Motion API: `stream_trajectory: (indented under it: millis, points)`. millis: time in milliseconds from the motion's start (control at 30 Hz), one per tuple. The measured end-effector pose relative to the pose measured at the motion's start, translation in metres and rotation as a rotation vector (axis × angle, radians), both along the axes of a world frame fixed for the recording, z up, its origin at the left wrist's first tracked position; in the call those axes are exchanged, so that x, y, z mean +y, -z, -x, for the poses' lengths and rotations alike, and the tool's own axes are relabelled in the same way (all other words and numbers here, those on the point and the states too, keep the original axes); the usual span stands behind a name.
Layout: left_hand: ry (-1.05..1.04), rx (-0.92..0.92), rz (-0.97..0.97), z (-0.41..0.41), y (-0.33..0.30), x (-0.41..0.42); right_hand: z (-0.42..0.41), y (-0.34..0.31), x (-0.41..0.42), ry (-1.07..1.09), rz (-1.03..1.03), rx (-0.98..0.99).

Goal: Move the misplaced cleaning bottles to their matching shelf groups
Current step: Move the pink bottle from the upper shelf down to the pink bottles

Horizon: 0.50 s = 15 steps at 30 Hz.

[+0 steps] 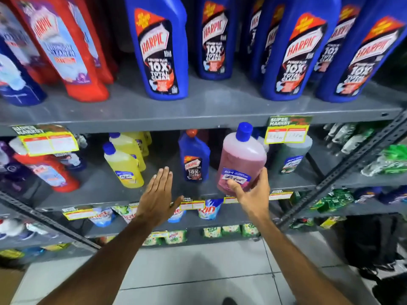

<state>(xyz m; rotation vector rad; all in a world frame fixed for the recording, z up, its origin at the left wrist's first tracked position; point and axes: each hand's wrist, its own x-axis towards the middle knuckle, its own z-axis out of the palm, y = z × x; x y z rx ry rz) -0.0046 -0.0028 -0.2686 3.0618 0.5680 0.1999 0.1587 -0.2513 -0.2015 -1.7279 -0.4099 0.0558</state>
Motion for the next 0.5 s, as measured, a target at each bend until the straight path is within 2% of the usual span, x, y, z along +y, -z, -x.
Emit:
stream_trajectory:
  millis: [233,500]
  points:
    - [-0.048,0.049,0.085,-0.025,0.059,0.016,-0.018,0.066,0.044,0.101,-0.052,0.116]
    - [-0.061,0.082,0.124,-0.037,0.108,0.018,-0.031,0.12,0.079,0.214,-0.141,0.137]
